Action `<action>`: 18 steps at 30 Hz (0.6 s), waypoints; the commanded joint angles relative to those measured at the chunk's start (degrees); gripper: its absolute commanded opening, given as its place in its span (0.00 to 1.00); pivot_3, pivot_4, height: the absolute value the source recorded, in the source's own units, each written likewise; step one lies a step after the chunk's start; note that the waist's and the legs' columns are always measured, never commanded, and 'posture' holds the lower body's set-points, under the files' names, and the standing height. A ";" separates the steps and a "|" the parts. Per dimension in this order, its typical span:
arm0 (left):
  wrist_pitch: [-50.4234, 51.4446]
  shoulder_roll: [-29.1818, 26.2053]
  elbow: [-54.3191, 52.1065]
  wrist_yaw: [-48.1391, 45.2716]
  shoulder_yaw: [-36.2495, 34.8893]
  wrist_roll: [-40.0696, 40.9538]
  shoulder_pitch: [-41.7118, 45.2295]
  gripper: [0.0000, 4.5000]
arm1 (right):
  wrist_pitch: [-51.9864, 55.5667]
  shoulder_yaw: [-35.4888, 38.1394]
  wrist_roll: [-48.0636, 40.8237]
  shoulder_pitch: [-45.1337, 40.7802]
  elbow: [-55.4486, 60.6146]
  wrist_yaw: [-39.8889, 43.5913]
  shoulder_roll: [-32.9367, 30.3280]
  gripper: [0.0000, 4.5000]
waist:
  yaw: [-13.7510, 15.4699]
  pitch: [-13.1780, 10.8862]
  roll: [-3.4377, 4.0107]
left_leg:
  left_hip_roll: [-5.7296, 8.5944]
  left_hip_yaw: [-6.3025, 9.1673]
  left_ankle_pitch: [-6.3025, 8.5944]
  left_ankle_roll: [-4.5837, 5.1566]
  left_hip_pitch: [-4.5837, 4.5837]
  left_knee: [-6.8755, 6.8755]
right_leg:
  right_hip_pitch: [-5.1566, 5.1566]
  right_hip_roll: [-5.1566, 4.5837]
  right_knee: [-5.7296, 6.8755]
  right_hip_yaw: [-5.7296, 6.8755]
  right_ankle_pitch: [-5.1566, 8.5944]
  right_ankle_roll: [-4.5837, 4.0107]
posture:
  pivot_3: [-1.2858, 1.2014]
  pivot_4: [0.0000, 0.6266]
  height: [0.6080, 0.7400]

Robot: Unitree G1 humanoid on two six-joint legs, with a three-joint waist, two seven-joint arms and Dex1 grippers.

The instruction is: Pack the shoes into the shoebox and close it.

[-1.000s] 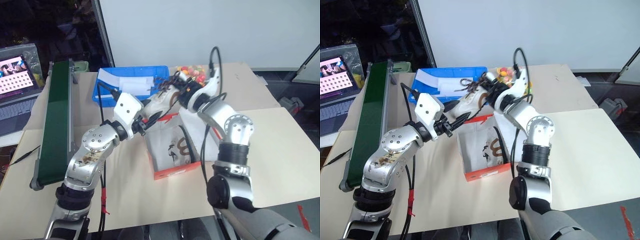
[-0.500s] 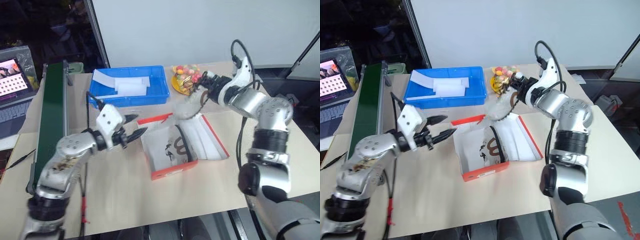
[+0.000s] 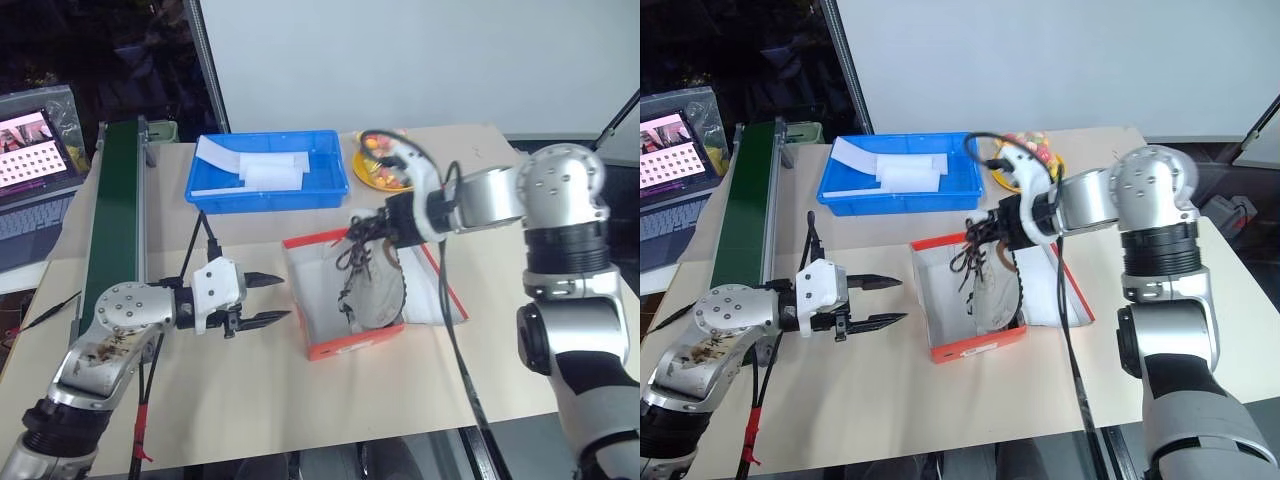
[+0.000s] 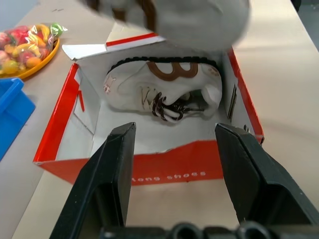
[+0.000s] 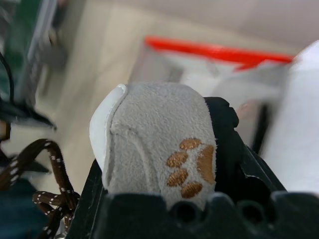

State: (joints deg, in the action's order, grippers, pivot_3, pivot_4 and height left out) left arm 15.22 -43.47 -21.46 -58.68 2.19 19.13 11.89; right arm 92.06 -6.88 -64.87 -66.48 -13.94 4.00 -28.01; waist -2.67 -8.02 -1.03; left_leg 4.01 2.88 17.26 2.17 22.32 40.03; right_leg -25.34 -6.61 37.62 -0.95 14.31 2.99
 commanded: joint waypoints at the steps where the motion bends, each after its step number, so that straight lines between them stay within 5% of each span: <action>1: 1.19 0.89 -2.30 1.31 0.37 0.73 0.52 0.60 | 0.30 -3.62 5.02 -1.28 -0.06 4.29 2.48 0.39 | 0.00 0.00 0.00 | -0.01 0.01 0.00 0.00 0.01 0.00 | 0.00 0.01 0.00 0.01 0.00 0.00 | 0.52 0.24 0.88; 18: 3.84 1.22 -6.30 3.95 0.10 1.08 -2.37 0.60 | -7.81 -12.71 26.18 -11.13 -14.09 26.94 5.64 0.39 | 0.04 0.00 0.00 | 0.03 0.06 -0.01 -0.03 -0.01 0.02 | -0.06 0.02 0.05 0.07 -0.01 0.02 | 0.52 0.24 0.88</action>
State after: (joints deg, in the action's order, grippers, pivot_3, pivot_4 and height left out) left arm 19.50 -42.39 -25.65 -55.47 3.14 19.84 9.26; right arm 86.34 -19.48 -40.41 -76.42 -27.64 28.70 -23.23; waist -2.64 -8.02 -1.03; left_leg 4.05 2.94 17.25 2.14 22.31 40.04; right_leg -25.41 -6.59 37.67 -0.87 14.30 3.00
